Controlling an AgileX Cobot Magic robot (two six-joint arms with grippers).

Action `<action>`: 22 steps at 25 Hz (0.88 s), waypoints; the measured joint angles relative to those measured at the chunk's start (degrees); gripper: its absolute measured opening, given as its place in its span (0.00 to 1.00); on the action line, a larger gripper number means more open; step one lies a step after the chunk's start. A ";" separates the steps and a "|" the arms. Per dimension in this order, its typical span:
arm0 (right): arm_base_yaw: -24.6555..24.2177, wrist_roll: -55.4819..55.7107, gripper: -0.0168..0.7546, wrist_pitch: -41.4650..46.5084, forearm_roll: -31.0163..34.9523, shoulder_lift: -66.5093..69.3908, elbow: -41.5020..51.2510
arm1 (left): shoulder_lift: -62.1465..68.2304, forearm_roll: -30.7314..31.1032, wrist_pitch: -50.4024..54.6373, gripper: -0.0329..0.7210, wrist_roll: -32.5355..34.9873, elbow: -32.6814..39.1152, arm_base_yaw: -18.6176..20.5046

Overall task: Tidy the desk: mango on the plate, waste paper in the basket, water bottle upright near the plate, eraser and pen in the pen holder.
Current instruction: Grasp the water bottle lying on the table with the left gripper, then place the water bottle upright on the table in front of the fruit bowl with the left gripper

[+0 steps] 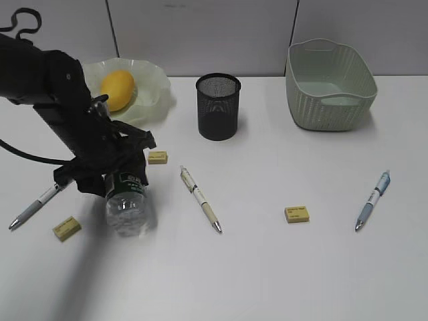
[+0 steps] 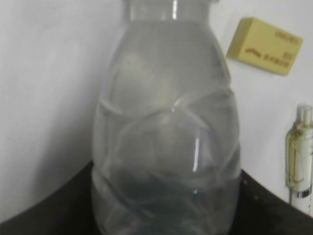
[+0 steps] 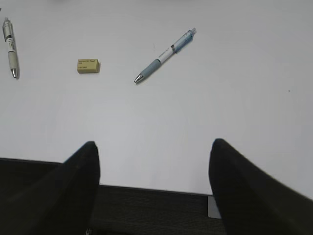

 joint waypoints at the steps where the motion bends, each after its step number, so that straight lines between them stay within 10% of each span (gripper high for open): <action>1: 0.00 0.00 0.73 0.00 0.00 0.00 0.00 | -0.71 0.26 1.46 0.69 0.71 0.00 0.00; 12: 0.00 0.00 0.73 0.00 0.00 0.00 0.00 | -19.11 5.81 8.46 0.69 5.92 0.05 0.00; 22: 0.00 0.00 0.73 0.00 0.00 0.00 0.00 | -41.18 23.88 8.33 0.69 6.08 3.96 0.00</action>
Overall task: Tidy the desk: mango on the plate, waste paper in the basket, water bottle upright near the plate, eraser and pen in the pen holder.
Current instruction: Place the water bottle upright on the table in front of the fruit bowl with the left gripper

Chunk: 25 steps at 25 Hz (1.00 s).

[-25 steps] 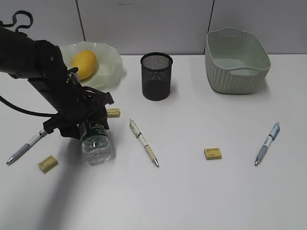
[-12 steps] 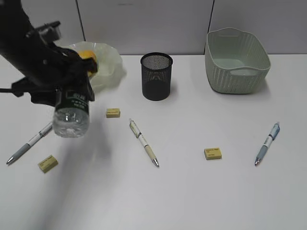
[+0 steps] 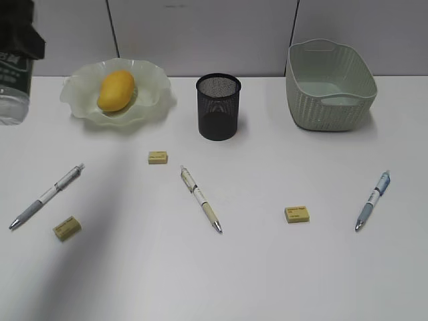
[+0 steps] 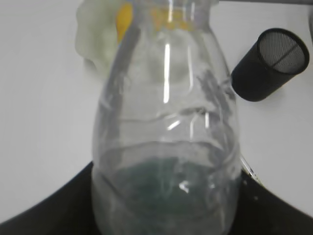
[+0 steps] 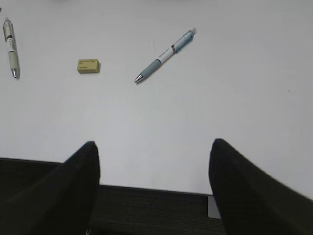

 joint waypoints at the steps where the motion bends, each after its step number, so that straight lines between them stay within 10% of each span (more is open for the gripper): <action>1: 0.00 0.00 0.73 0.00 0.00 0.00 0.00 | -2.18 0.78 -1.15 0.69 0.00 1.49 0.00; 14: 0.00 0.05 0.73 0.00 0.00 0.00 0.00 | -19.96 18.77 -35.37 0.69 0.01 31.23 2.18; 25: 0.00 0.05 0.73 0.00 0.00 0.00 0.00 | -3.38 19.18 -63.79 0.69 0.06 33.73 22.32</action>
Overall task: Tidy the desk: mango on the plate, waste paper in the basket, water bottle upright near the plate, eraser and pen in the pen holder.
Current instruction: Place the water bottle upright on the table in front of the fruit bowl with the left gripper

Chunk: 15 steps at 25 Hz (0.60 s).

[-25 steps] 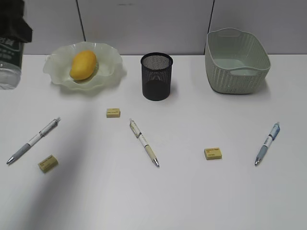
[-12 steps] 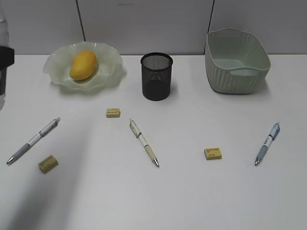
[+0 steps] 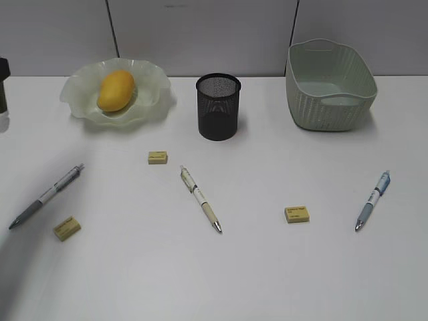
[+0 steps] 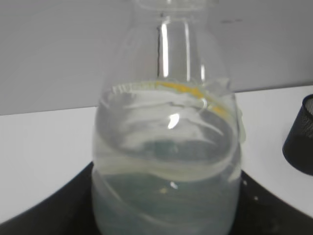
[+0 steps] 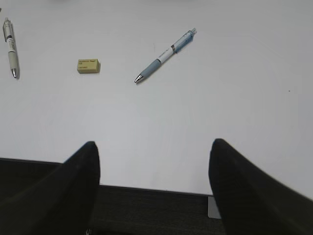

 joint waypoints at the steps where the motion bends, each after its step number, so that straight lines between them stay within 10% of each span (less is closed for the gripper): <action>1: 0.00 0.00 0.73 0.00 0.00 0.00 0.00 | 2.31 -0.13 -3.70 0.69 0.00 0.00 1.01; 15: 0.00 0.00 0.70 0.00 0.00 0.00 0.00 | 34.92 -13.98 -42.64 0.69 10.10 -0.05 3.27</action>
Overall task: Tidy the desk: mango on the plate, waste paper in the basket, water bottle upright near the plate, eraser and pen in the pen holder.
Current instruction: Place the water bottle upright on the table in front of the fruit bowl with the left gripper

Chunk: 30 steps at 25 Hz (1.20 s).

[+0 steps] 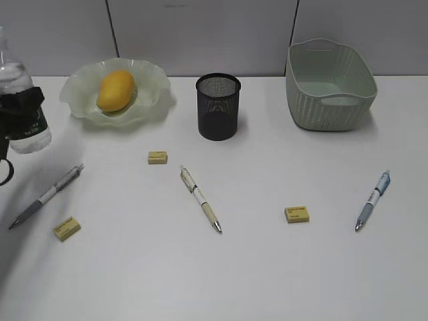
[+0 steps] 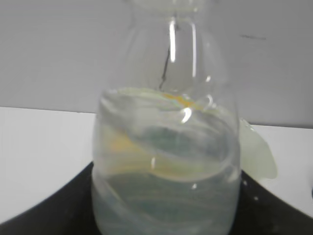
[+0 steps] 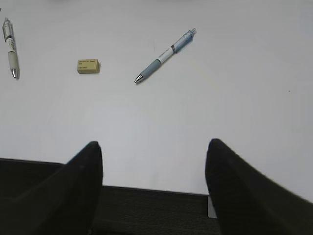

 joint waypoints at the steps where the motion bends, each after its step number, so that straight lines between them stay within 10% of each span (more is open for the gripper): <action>1: 0.00 0.00 0.70 0.00 0.00 0.00 0.00 | 1.94 -0.86 -1.93 0.69 1.41 -0.15 0.00; 30: 0.00 0.00 0.70 -0.05 0.00 0.00 0.00 | 18.89 2.90 -6.00 0.78 6.50 -10.97 0.00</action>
